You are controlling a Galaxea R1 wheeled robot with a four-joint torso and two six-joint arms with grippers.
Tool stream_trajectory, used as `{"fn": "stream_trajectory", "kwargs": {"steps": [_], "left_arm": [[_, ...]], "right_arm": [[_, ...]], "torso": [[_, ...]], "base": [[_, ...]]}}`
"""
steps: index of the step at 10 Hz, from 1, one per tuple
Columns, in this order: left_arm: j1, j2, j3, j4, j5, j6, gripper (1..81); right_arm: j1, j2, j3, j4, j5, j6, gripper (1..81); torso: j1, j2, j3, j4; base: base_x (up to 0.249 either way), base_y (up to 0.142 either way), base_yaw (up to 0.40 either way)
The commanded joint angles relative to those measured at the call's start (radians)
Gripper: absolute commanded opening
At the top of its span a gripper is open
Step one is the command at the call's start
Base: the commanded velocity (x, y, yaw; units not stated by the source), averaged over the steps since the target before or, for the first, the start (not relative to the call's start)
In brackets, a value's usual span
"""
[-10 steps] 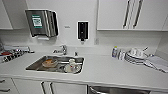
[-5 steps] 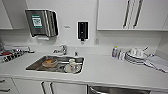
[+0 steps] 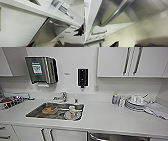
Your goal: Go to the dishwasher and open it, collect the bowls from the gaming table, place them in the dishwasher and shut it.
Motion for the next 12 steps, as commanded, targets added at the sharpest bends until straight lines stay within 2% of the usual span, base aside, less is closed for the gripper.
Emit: {"fn": "stream_trajectory", "kwargs": {"steps": [1, 2, 4, 5, 7, 8, 10, 12], "left_arm": [[-0.083, -0.051, 0.02, 0.006, 0.003, -0.003, 81.1], [-0.083, -0.051, 0.019, 0.006, 0.003, -0.005, 81.1], [-0.083, -0.048, 0.012, 0.006, 0.003, -0.003, 81.1], [-0.083, -0.043, 0.009, 0.006, 0.003, -0.005, 81.1], [-0.083, -0.042, 0.009, 0.006, 0.003, -0.003, 81.1], [-0.083, -0.043, 0.009, 0.006, 0.003, -0.003, 81.1], [-0.083, -0.042, 0.009, 0.009, 0.004, -0.003, 81.1], [-0.083, -0.04, 0.009, 0.012, 0.004, -0.003, 81.1]], "right_arm": [[0.157, -0.054, 0.037, 0.041, -0.066, 0.168, 81.1], [0.165, -0.046, 0.041, 0.041, -0.066, 0.193, 81.1], [0.154, -0.009, 0.045, 0.041, -0.063, 0.199, 81.1], [0.141, 0.013, 0.033, 0.043, -0.046, 0.24, 81.1], [0.141, 0.011, 0.022, 0.043, -0.006, 0.392, 81.1], [0.148, 0.009, 0.027, 0.04, 0.019, 0.443, 81.1], [0.179, 0.036, 0.039, 0.016, 0.022, 0.443, 81.1], [0.174, 0.095, 0.003, 0.012, 0.023, 0.445, 81.1]], "torso": [[0.0, 0.0, 0.0, 0.0], [0.0, 0.0, 0.0, 0.0], [0.0, 0.0, 0.0, 0.0], [0.0, 0.0, 0.0, 0.0], [0.0, 0.0, 0.0, 0.0], [0.0, 0.0, 0.0, 0.0], [0.0, 0.0, 0.0, 0.0], [0.0, 0.0, 0.0, 0.0]], "base": [[0.0, 0.0, 0.0], [0.0, 0.0, 0.0], [0.0, 0.0, 0.0], [0.0, 0.0, 0.0], [0.0, 0.0, 0.0], [0.0, 0.0, 0.0], [0.0, 0.0, 0.0], [0.0, 0.0, 0.0]]}}
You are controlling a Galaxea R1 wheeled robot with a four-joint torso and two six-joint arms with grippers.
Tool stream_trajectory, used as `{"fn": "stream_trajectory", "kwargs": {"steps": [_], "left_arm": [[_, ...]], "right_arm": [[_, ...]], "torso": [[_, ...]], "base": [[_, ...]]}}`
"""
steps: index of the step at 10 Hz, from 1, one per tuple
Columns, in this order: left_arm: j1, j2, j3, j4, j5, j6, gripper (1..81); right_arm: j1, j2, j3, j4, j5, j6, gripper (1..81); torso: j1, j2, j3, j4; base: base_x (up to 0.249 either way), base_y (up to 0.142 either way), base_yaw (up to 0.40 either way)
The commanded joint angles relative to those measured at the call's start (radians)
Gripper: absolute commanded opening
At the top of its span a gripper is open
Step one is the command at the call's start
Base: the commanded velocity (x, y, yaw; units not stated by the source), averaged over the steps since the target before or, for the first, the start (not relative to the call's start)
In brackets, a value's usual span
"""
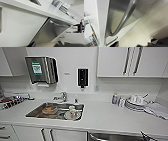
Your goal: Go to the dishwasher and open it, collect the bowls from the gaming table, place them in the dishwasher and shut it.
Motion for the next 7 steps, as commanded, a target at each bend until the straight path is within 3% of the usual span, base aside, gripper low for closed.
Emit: {"fn": "stream_trajectory", "kwargs": {"steps": [1, 4, 7], "left_arm": [[-0.083, -0.041, 0.017, 0.012, 0.004, -0.003, 81.1], [-0.083, -0.036, 0.005, 0.014, 0.004, -0.003, 81.1], [-0.083, -0.035, 0.0, 0.017, 0.004, -0.003, 81.1]], "right_arm": [[0.101, 0.036, -0.041, 0.009, -0.036, 0.007, 81.1], [0.103, 0.086, -0.124, 0.021, -0.032, 0.02, 81.1], [0.135, 0.091, -0.176, -0.009, -0.028, 0.02, 81.1]], "torso": [[0.0, 0.0, 0.0, 0.0], [0.0, 0.0, 0.0, 0.0], [0.0, 0.0, 0.0, 0.0]], "base": [[0.0, 0.0, 0.0], [0.0, 0.0, 0.0], [0.0, 0.0, 0.0]]}}
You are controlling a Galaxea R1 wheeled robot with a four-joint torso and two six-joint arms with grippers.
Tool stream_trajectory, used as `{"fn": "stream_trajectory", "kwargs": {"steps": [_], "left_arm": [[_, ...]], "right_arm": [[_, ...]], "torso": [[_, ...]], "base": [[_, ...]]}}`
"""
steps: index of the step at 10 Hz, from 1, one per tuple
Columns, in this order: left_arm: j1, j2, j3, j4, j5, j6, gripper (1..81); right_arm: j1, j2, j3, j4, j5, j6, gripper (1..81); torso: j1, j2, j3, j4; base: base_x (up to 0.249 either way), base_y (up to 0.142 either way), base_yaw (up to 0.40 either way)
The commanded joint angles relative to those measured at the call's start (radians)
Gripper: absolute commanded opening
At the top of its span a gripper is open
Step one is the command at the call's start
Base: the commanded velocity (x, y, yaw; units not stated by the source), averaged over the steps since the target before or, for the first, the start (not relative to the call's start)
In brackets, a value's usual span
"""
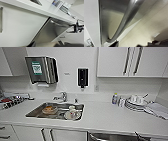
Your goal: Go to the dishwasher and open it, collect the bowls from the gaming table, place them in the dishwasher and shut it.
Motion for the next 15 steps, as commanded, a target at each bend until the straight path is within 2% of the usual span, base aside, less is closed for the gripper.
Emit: {"fn": "stream_trajectory", "kwargs": {"steps": [1, 5, 9, 11, 13, 15], "left_arm": [[-0.083, -0.04, 0.013, 0.016, 0.004, -0.004, 81.1], [-0.083, -0.032, 0.007, 0.016, 0.005, -0.004, 81.1], [-0.08, -0.032, 0.006, 0.018, 0.005, -0.004, 81.1], [-0.079, -0.028, 0.0, 0.018, 0.005, -0.004, 81.1], [-0.077, -0.022, -0.005, 0.018, 0.017, -0.004, 81.1], [-0.079, -0.015, -0.014, 0.016, 0.017, -0.004, 81.1]], "right_arm": [[0.152, -0.039, -0.014, -0.003, -0.031, 0.007, 81.1], [0.148, -0.027, -0.085, -0.006, -0.031, 0.007, 81.1], [0.108, 0.054, -0.206, 0.004, -0.028, 0.008, 81.1], [0.094, 0.073, -0.243, 0.006, -0.025, 0.06, 81.1], [0.077, 0.097, -0.29, 0.006, -0.028, 0.064, 81.1], [0.053, 0.074, -0.301, 0.005, -0.031, 0.064, 81.1]], "torso": [[0.0, 0.0, 0.0, 0.0], [0.0, 0.0, 0.0, 0.0], [0.0, 0.0, 0.0, 0.0], [0.0, 0.0, 0.0, 0.0], [0.0, 0.0, 0.0, 0.0], [0.0, 0.0, 0.0, 0.0]], "base": [[0.0, 0.0, 0.0], [0.0, 0.0, 0.0], [0.0, 0.0, 0.0], [0.0, 0.0, 0.0], [0.0, 0.0, 0.0], [0.0, 0.0, 0.0]]}}
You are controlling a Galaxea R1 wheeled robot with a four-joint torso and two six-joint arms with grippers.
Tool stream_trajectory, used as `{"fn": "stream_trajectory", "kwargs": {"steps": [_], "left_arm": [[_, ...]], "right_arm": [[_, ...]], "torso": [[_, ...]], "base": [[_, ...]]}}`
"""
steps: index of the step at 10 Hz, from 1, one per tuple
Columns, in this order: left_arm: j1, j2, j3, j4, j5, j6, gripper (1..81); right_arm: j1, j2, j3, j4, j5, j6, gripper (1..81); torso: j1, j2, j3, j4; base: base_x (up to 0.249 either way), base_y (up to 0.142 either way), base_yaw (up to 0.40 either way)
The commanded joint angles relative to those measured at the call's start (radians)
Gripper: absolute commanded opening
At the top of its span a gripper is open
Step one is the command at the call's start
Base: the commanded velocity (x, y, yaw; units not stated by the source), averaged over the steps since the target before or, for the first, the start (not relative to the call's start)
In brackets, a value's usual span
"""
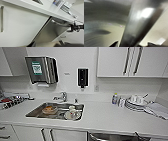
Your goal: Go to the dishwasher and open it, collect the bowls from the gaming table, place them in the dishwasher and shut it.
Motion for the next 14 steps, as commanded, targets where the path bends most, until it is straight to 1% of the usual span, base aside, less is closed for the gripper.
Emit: {"fn": "stream_trajectory", "kwargs": {"steps": [1, 3, 4, 5, 7, 10, 11, 12, 14], "left_arm": [[-0.079, -0.036, 0.015, 0.016, 0.009, -0.004, 81.1], [-0.079, -0.024, -0.011, 0.013, 0.009, -0.004, 81.1], [-0.077, -0.025, -0.009, 0.011, 0.014, -0.004, 81.1], [-0.079, -0.025, -0.005, 0.011, 0.014, -0.005, 81.1], [-0.079, -0.025, 0.0, 0.011, 0.012, -0.004, 81.1], [-0.079, -0.033, 0.006, 0.011, 0.011, -0.004, 81.1], [-0.079, -0.031, 0.006, 0.01, 0.011, -0.004, 81.1], [-0.079, -0.03, 0.008, 0.01, 0.009, -0.005, 81.1], [-0.079, -0.031, 0.006, 0.006, 0.009, -0.005, 81.1]], "right_arm": [[0.082, -0.072, 0.009, 0.005, -0.075, 0.009, 81.1], [0.064, -0.116, 0.048, -0.011, -0.074, 0.007, 81.1], [0.053, -0.135, 0.06, -0.043, -0.074, 0.007, 81.1], [0.033, -0.141, 0.052, -0.101, -0.083, 0.007, 81.1], [-0.005, -0.138, 0.04, -0.14, -0.086, 0.007, 81.1], [-0.031, -0.112, 0.005, -0.166, -0.091, 0.006, 81.1], [-0.039, -0.107, -0.003, -0.198, -0.103, 0.007, 81.1], [-0.042, -0.113, -0.017, -0.208, -0.13, 0.007, 81.1], [-0.067, -0.135, -0.017, -0.229, -0.134, 0.007, 81.1]], "torso": [[0.0, 0.0, 0.0, 0.0], [0.0, 0.0, 0.0, 0.0], [0.0, 0.0, 0.0, 0.0], [0.0, 0.0, 0.0, 0.0], [0.0, 0.0, 0.0, 0.0], [0.0, 0.0, 0.0, 0.0], [0.0, 0.0, 0.0, 0.0], [0.0, 0.0, 0.0, 0.0], [0.0, 0.0, 0.001, 0.0]], "base": [[0.0, 0.0, 0.0], [0.0, 0.0, 0.0], [0.0, 0.0, 0.0], [0.0, 0.0, 0.0], [0.0, 0.0, 0.0], [0.0, 0.0, 0.0], [0.0, 0.0, 0.0], [0.0, 0.0, 0.0], [0.0, 0.0, 0.0]]}}
